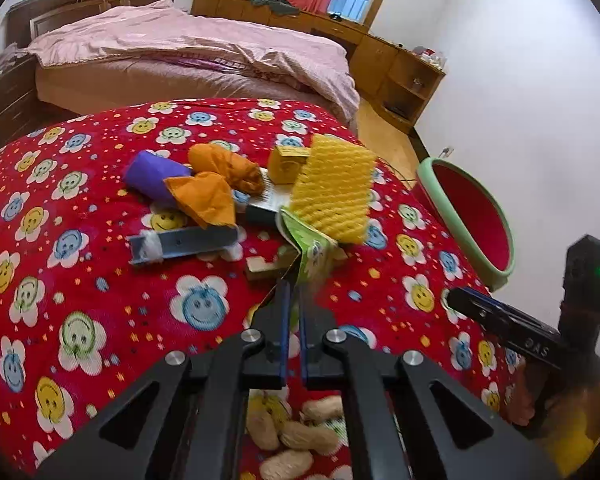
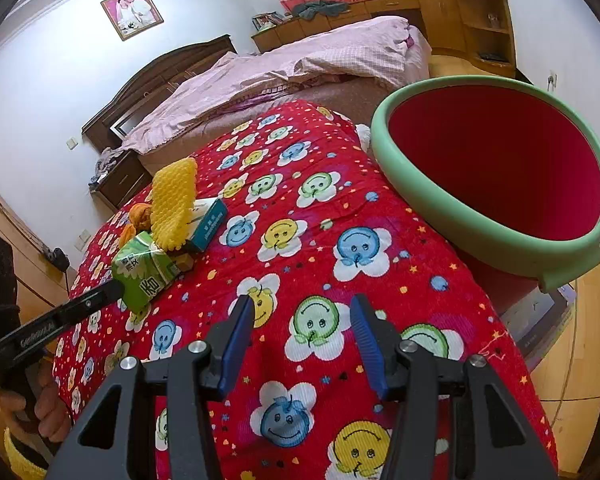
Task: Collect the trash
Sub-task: 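Lift the green juice carton with the left tool toward the bucket, then grasp the wooden stick with the right tool while the left tool holds the carton, then carry the carton with the left tool and the stick with the right tool over the bucket, then open both tools to drop the carton and stick into the bucket, then move both open tools back over the trash on the bed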
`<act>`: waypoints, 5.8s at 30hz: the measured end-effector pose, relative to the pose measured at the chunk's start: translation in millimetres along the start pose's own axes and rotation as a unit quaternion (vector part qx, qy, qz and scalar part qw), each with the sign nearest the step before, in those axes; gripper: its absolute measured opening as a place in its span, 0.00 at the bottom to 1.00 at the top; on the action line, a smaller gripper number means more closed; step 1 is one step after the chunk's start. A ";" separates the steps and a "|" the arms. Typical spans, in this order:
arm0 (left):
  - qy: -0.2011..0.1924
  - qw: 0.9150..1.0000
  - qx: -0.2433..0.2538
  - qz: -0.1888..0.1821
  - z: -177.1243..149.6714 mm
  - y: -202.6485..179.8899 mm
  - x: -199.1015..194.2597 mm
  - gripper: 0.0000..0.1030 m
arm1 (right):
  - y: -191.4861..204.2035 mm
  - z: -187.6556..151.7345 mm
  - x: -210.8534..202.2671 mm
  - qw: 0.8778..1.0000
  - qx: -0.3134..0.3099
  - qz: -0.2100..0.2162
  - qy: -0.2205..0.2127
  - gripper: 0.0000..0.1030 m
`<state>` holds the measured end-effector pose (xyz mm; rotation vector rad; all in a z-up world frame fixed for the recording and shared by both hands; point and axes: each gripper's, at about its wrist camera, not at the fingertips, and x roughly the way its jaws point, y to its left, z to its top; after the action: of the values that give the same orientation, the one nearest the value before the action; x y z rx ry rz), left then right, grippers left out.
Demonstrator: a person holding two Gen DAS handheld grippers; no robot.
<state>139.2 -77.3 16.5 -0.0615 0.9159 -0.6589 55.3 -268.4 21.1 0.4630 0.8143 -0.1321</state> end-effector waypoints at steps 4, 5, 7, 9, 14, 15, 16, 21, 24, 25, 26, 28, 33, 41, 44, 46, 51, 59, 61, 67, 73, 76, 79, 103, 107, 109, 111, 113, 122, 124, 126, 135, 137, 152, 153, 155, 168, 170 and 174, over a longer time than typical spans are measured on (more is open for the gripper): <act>0.005 1.000 0.001 0.006 -5.0 -8.9 -3.7 0.02 | -2.2 0.0 -1.4 1.000 0.005 0.005 0.000 0.52; 0.007 1.000 0.002 0.015 -4.9 -10.7 -3.0 0.07 | -2.7 -0.2 -2.0 1.000 0.006 0.006 0.000 0.52; 0.010 1.000 0.004 0.029 -3.7 -12.4 0.5 0.23 | -3.5 -1.9 -4.0 1.000 0.008 0.009 0.001 0.52; 0.009 0.999 0.002 0.037 -2.2 -12.4 3.5 0.36 | -5.3 -2.5 -6.1 1.000 0.013 0.015 0.003 0.52; 0.010 0.999 0.009 0.037 3.4 -18.5 15.0 0.37 | -10.7 -3.5 -10.5 0.999 0.022 0.023 0.003 0.52; 0.010 0.999 0.012 0.039 3.8 -20.4 17.5 0.36 | -11.2 -3.4 -10.8 0.999 0.023 0.023 0.003 0.52; 0.011 0.999 0.016 0.040 3.9 -22.3 20.5 0.36 | -11.1 -3.2 -11.0 0.999 0.024 0.024 0.003 0.52; 0.008 0.999 0.018 0.033 0.2 -26.3 24.8 0.10 | -9.7 -2.0 -11.2 1.000 0.018 0.022 0.006 0.52; -0.010 0.999 -0.007 0.031 -2.4 -20.2 12.7 0.05 | -2.9 2.5 -10.0 1.000 0.009 0.027 0.010 0.52; -0.020 0.999 -0.020 0.032 -3.6 -16.8 6.2 0.05 | 1.4 4.3 -9.6 0.999 0.003 0.031 0.011 0.52; -0.030 0.998 -0.029 0.036 -5.1 -13.3 -0.6 0.05 | 5.5 5.8 -8.9 0.999 -0.002 0.034 0.012 0.52; -0.048 0.997 -0.040 0.053 -8.6 -7.9 -13.4 0.05 | 13.9 8.5 -6.7 0.999 -0.011 0.040 0.013 0.52; -0.084 0.990 -0.077 0.085 -16.9 15.9 -46.5 0.05 | 47.8 9.6 4.8 0.997 -0.046 0.058 0.024 0.52; -0.112 0.976 -0.120 0.146 -26.7 59.9 -77.9 0.05 | 99.7 11.4 39.8 0.993 -0.078 0.073 0.055 0.64; -0.120 0.970 -0.137 0.161 -32.3 74.9 -84.9 0.05 | 115.9 12.8 53.3 0.992 -0.084 0.066 0.063 0.72; -0.124 0.968 -0.149 0.160 -34.7 84.4 -87.8 0.05 | 124.8 13.0 60.7 0.992 -0.089 0.058 0.067 0.77; -0.138 0.964 -0.169 0.150 -40.8 98.8 -94.1 0.05 | 148.4 17.3 82.8 0.992 -0.103 0.021 0.065 0.87; -0.150 0.963 -0.178 0.135 -44.5 103.3 -99.9 0.05 | 163.7 15.3 100.0 0.990 -0.125 -0.038 0.051 0.91; -0.153 0.962 -0.182 0.131 -45.4 103.1 -101.1 0.05 | 165.7 14.4 100.4 0.989 -0.131 -0.050 0.051 0.81; -0.160 0.962 -0.187 0.122 -48.5 100.4 -107.2 0.05 | 158.6 12.2 93.3 0.990 -0.123 -0.048 0.049 0.76; -0.162 0.963 -0.179 0.115 -49.3 88.0 -112.6 0.05 | 144.6 5.7 72.7 0.994 -0.089 0.001 0.068 0.76; -0.164 0.965 -0.174 0.111 -49.9 79.0 -116.2 0.05 | 136.9 0.1 57.9 0.994 -0.078 0.019 0.071 0.76; -0.165 0.966 -0.168 0.105 -50.0 67.3 -119.5 0.05 | 128.6 -4.4 40.5 0.995 -0.064 0.036 0.066 0.76; -0.131 0.988 -0.082 -0.002 -17.7 -57.9 -95.0 0.05 | 4.9 14.5 -83.8 0.996 0.039 0.061 -0.057 0.76; -0.116 0.991 -0.064 -0.018 -7.0 -81.4 -79.4 0.05 | -22.6 18.9 -93.5 0.994 0.062 0.052 -0.074 0.76; -0.108 0.992 -0.054 -0.027 -1.7 -92.5 -71.2 0.05 | -36.5 21.9 -97.5 0.993 0.073 0.042 -0.081 0.76; -0.098 0.994 -0.043 -0.036 5.0 -104.6 -60.4 0.05 | -46.4 25.2 -99.7 0.992 0.081 0.036 -0.086 0.76; -0.087 0.995 -0.029 -0.044 11.8 -118.9 -48.7 0.05 | -60.7 29.3 -101.6 0.991 0.091 0.026 -0.093 0.76; -0.050 0.995 0.023 -0.083 41.8 -174.5 12.8 0.05 | -113.8 55.7 -96.9 0.987 0.122 -0.017 -0.101 0.76; -0.043 0.995 0.033 -0.089 48.1 -185.0 28.5 0.05 | -123.8 59.2 -96.4 0.986 0.129 -0.023 -0.104 0.76; -0.037 0.994 0.042 -0.091 54.5 -193.7 44.4 0.05 | -132.9 66.3 -95.3 0.985 0.132 -0.029 -0.108 0.76; -0.006 0.992 0.062 -0.109 70.5 -219.2 99.2 0.05 | -165.8 89.5 -67.4 0.987 0.132 -0.027 -0.091 0.77; -0.005 0.993 0.069 -0.097 71.3 -223.3 105.6 0.10 | -171.9 93.2 -61.2 0.987 0.134 -0.023 -0.084 0.77; -0.016 0.996 0.044 -0.074 69.3 -218.3 93.4 0.34 | -181.7 93.6 -61.6 0.986 0.141 -0.022 -0.085 0.81; -0.018 0.996 0.043 -0.073 68.9 -216.7 90.3 0.34 | -181.2 92.8 -62.4 0.986 0.141 -0.021 -0.085 0.81; -0.022 0.997 0.040 -0.067 68.0 -211.7 82.7 0.34 | -177.4 91.2 -65.0 0.986 0.139 -0.021 -0.086 0.81; -0.058 0.998 0.001 -0.023 50.3 -162.4 21.9 0.34 | -130.7 69.6 -85.9 0.989 0.113 -0.006 -0.090 0.81; -0.064 0.998 -0.006 -0.013 46.8 -152.2 11.6 0.34 | -121.3 67.9 -87.8 0.990 0.107 -0.002 -0.089 0.81; -0.076 0.997 -0.024 0.003 39.7 -132.3 -9.2 0.34 | -99.9 62.8 -89.6 0.992 0.095 0.008 -0.087 0.81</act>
<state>98.7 -187.3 90.1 -0.1491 0.7837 -0.6183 7.2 -391.1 88.7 0.6278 0.6301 -0.2337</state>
